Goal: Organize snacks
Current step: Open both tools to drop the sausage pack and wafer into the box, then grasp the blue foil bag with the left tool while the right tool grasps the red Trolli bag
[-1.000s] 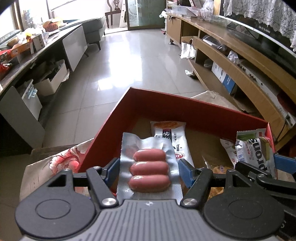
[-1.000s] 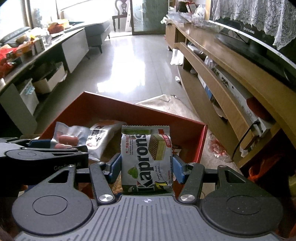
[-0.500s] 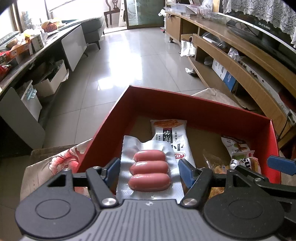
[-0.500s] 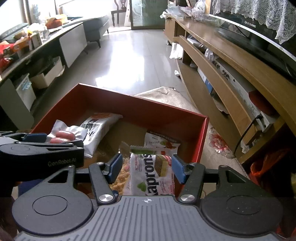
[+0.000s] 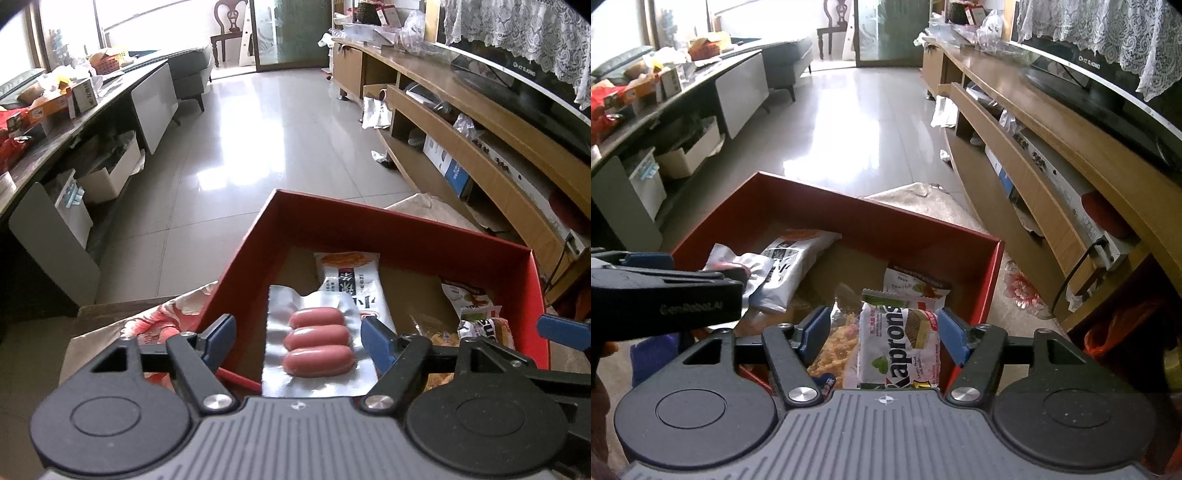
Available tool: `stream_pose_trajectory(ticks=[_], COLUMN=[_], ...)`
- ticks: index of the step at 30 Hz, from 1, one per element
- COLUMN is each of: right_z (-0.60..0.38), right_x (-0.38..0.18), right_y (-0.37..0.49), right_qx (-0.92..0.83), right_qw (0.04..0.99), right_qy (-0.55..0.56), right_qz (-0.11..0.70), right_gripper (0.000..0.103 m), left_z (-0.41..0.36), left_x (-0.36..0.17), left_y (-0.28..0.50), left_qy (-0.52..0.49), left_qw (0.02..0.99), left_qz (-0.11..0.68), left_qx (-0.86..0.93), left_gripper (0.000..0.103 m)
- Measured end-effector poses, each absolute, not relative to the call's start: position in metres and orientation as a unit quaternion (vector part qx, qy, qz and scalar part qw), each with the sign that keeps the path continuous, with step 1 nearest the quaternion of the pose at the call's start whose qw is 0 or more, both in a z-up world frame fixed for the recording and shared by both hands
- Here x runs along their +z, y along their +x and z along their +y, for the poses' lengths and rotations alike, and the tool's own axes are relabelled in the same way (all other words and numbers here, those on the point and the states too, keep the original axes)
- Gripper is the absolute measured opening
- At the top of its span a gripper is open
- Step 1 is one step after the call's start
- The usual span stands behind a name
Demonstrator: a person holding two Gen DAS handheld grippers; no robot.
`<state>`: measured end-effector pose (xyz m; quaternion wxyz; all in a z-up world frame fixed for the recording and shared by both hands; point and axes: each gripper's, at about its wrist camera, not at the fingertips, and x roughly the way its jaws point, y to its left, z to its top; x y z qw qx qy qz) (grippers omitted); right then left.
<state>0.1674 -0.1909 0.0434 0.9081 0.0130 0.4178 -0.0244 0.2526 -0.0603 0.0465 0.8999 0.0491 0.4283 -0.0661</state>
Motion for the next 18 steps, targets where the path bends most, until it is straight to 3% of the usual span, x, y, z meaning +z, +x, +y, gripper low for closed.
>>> stream_pose_trajectory(ticks=[18], right_z=[-0.150], right_x=[0.052], right_y=[0.122], right_qx=[0.018], right_qw=[0.904], right_qy=[-0.010], right_qz=[0.427], right_gripper=[0.077], left_z=[0.016], left_x=[0.026], left_y=[0.218], left_qy=[0.059], left_qw=[0.875], left_qz=[0.471], left_qx=[-0.091], left_gripper=[0.080])
